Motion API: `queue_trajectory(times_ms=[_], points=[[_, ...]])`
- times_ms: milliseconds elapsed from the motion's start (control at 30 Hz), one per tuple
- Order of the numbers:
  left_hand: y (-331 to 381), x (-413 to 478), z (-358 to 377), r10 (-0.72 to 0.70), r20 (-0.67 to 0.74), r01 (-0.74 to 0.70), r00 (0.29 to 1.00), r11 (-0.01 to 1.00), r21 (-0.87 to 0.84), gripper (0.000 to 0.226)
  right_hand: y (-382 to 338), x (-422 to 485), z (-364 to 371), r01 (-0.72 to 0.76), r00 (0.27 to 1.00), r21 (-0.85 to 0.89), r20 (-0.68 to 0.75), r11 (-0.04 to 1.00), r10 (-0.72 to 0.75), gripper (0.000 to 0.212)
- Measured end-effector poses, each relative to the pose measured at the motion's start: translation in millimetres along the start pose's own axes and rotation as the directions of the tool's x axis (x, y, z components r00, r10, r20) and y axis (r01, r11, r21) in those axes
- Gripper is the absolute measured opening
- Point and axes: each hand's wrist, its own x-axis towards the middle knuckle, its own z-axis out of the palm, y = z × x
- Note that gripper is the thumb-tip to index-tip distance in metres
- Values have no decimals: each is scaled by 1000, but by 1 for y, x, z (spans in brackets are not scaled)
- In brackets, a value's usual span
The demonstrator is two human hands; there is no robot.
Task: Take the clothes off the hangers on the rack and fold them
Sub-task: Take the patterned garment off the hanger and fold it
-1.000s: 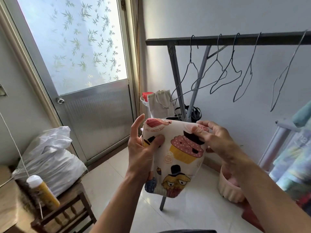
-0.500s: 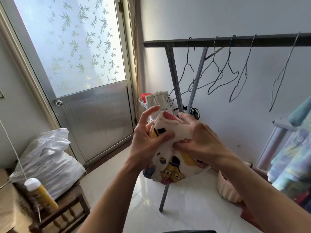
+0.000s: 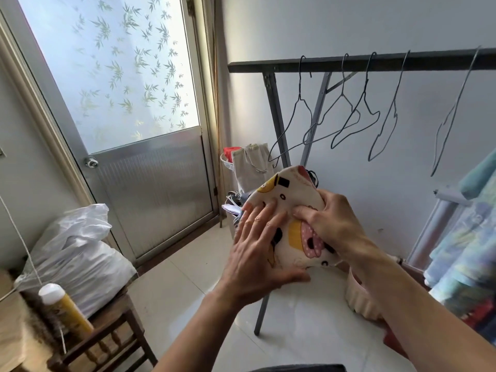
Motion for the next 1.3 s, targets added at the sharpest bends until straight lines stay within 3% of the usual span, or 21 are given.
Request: queue_trajectory(times_ms=[100, 200, 300, 367, 400, 433, 500, 567, 633, 667, 733, 833, 900, 933, 967, 1000, 1033, 1067, 1167, 1233, 1300], points=[[0, -3, 3, 17, 60, -17, 998, 1000, 3, 127, 1, 1, 0, -59, 998, 84, -7, 995, 60, 17], [6, -9, 10, 53, 22, -54, 998, 997, 60, 131, 0, 5, 4, -120, 991, 193, -35, 974, 129, 13], [15, -9, 16, 50, -43, -48, 998, 998, 51, 134, -2, 8, 9, -228, 965, 401, -26, 887, 260, 19], [15, -2, 19, -15, -79, 10, 997, 998, -64, 131, -4, 7, 14, -307, 946, 506, 69, 806, 317, 35], [16, 2, 17, -88, -80, 70, 993, 976, -205, 125, -4, 6, 17, -351, 932, 532, 122, 771, 340, 44], [19, 7, 14, -177, -52, 140, 983, 897, -420, 113, -4, 5, 19, -391, 919, 534, 177, 749, 353, 50], [26, 9, 5, -302, 85, 245, 950, 545, -802, 73, -3, -1, 22, -405, 914, 523, 253, 750, 317, 45], [26, 7, 2, -408, 192, 306, 892, 236, -922, 35, 3, -7, 27, -333, 939, 442, 240, 833, 248, 26], [17, 1, 3, -496, 321, 317, 807, -94, -944, 51, 20, -11, 32, -139, 985, 173, 122, 975, 119, 34], [12, -2, 6, -516, 382, 298, 766, -242, -924, 59, 29, -12, 34, -35, 998, 28, 54, 999, 34, 40], [9, -6, 8, -531, 429, 259, 731, -367, -894, 55, 38, -17, 33, 21, 998, -132, -62, 991, -30, 44], [8, -11, 11, -565, 439, 183, 699, -452, -873, 38, 57, -22, 32, -156, 971, -180, -209, 971, 118, 85], [7, -12, 15, -599, 443, 122, 667, -499, -858, 37, 70, -23, 33, -388, 907, 134, -118, 912, 404, 113], [7, -13, 18, -612, 451, 105, 650, -515, -851, 40, 74, -24, 34, -489, 858, 364, 38, 792, 512, 109], [8, -15, 23, -623, 465, 100, 629, -529, -843, 41, 79, -26, 35, -586, 797, 542, 252, 602, 549, 91], [10, -18, 28, -625, 474, 101, 620, -535, -839, 42, 81, -27, 38, -643, 749, 647, 420, 410, 512, 69], [11, -21, 34, -633, 484, 103, 604, -540, -835, 41, 86, -28, 42, -650, 737, 703, 492, 289, 463, 53], [10, -24, 41, -638, 496, 120, 589, -538, -834, 41, 90, -28, 45, -622, 761, 739, 493, 259, 421, 45], [-5, -41, 54, -631, 498, 174, 594, -504, -846, 56, 115, -18, 49, -543, 820, 783, 418, 303, 390, 43], [-25, -57, 57, -565, 532, 266, 630, -487, -832, 78, 136, -11, 49, -534, 831, 762, 395, 366, 392, 53], [-51, -71, 59, -459, 632, 445, 624, -455, -771, 101, 158, -3, 49, -569, 818, 685, 415, 455, 399, 71]])
